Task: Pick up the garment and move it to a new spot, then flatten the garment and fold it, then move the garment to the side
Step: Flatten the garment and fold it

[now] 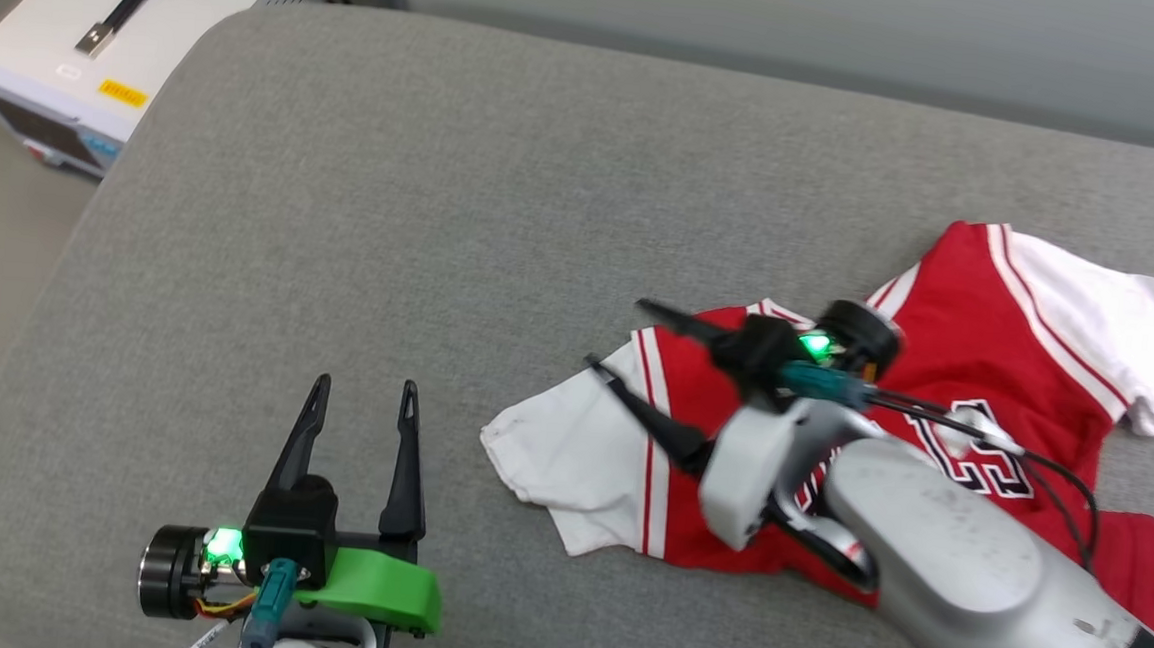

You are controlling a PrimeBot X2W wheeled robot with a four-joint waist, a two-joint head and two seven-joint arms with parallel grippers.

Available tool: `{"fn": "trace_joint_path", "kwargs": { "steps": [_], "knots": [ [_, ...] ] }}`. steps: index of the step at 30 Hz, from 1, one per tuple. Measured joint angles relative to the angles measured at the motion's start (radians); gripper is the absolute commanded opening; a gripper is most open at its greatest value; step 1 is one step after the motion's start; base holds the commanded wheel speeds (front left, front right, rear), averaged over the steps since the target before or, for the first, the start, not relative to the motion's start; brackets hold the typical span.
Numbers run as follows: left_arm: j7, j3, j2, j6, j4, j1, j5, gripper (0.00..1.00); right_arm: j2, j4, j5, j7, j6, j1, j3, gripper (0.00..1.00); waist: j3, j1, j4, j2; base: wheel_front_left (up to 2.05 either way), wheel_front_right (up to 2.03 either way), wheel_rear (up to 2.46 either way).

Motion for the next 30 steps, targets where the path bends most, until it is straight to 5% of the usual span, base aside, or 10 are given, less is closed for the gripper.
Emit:
{"fn": "trace_joint_path", "kwargs": {
  "steps": [7, 13, 15, 26, 30],
  "knots": [
    [0.000, 0.016, 0.018, -0.010, -0.012, 0.014, 0.008, 1.00, -0.015, -0.091, -0.225, -0.104, 0.000, 0.216, -0.434, 1.00, -0.051, 0.0000, -0.061, 0.0000, 0.00, 0.00, 0.00],
    [0.000, 0.034, 0.036, -0.015, -0.019, 0.018, 0.009, 1.00, 0.061, -0.228, -0.446, -0.114, 0.000, 0.433, -0.772, 1.00, -0.079, 0.0000, -0.109, 0.0000, 0.00, 0.00, 0.00],
    [0.000, 0.040, 0.049, -0.026, -0.026, 0.019, 0.009, 1.00, 0.139, -0.348, -0.544, -0.117, 0.000, 0.556, -0.940, 1.00, -0.095, 0.0000, -0.132, 0.0000, 0.00, 0.00, 0.00],
    [0.001, 0.046, 0.177, -0.197, 0.063, -0.095, -0.024, 1.00, 0.219, -0.488, -0.600, -0.117, 0.000, 0.747, -1.088, 1.00, -0.110, 0.0000, -0.161, 0.0000, 0.00, 0.00, 0.00],
    [0.103, -0.006, 0.248, -0.240, 0.104, -0.196, -0.087, 1.00, 0.223, -0.509, -0.602, -0.117, 0.000, 0.751, -1.096, 1.00, -0.104, -0.0001, -0.166, 0.0000, 0.00, 0.00, 0.00]
  ]
}}
